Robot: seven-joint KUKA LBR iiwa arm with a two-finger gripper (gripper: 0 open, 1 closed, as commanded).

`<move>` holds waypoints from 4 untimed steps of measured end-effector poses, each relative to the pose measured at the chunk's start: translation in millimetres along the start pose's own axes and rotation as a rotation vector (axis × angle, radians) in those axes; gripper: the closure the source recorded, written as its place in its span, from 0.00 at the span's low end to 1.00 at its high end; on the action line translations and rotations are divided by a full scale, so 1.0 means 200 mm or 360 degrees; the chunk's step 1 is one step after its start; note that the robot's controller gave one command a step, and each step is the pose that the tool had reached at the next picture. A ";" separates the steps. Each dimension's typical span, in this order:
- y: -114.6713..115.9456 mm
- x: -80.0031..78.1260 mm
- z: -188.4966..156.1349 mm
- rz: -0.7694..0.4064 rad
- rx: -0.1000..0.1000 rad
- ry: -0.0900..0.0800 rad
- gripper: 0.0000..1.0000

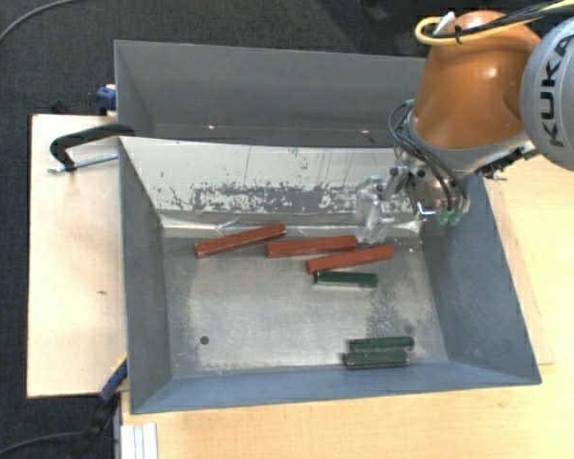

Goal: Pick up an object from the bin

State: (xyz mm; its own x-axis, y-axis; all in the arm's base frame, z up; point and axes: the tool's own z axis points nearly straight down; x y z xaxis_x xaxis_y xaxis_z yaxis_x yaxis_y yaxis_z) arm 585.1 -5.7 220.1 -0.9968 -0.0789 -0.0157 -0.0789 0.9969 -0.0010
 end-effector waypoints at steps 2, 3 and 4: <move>-0.28 -0.03 0.76 0.0016 -0.0003 0.0024 0.00; -0.07 0.03 0.74 -0.0030 -0.0004 0.0018 0.00; -0.08 0.02 0.73 -0.0025 -0.0003 0.0011 1.00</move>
Offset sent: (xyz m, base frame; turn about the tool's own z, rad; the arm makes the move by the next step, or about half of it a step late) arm 0.0000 0.0000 0.0000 0.0000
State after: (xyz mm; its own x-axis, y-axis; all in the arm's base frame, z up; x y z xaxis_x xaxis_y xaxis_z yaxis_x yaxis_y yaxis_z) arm 584.7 -22.0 74.8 -0.9955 -0.0948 -0.0089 -0.0948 0.9955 0.0009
